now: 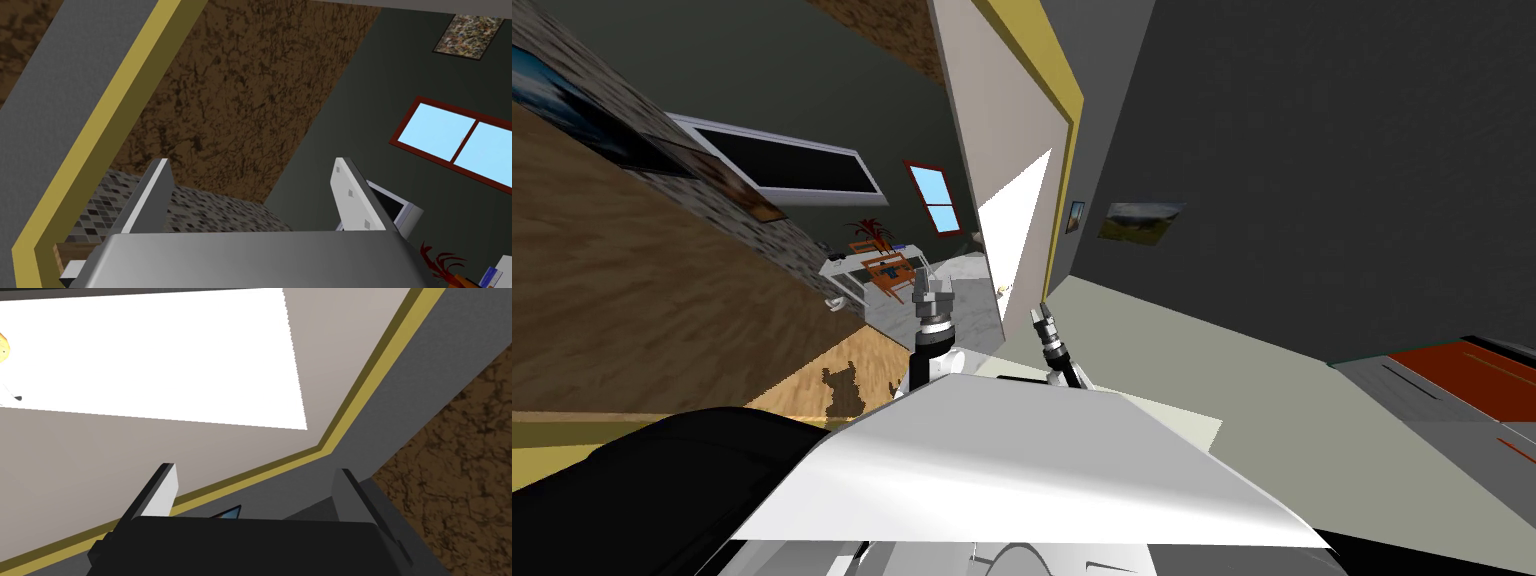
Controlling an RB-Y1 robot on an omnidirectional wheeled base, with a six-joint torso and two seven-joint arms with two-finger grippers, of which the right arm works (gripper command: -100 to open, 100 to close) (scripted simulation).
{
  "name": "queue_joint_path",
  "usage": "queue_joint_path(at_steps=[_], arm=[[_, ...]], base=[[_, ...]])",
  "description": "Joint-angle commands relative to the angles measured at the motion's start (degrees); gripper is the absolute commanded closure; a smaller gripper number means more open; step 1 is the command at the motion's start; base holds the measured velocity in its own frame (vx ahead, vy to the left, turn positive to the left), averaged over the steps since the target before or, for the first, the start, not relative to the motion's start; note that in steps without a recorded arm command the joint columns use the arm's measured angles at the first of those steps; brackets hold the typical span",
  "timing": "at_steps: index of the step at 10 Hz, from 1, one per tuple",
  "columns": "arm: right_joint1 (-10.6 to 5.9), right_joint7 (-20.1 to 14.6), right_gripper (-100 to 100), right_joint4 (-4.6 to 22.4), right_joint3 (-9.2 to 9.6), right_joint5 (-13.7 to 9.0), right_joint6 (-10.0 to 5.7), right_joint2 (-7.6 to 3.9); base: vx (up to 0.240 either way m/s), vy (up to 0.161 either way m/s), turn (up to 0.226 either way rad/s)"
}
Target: Push the door open
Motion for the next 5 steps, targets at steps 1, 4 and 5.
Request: queue_joint_path(at_steps=[1,4,5], arm=[[-1.1,-0.25,-100,2.27,1.26,-0.14,-0.41,-0.38],[-2.76,-0.45,-100,6.17,3.82,-0.26,-1.11,-0.9],[-3.31,-0.51,-100,7.46,4.67,-0.3,-1.35,-1.07]], base=[[0.097,0.011,-0.027],[0.101,0.012,-0.023],[0.109,-0.004,-0.026]])
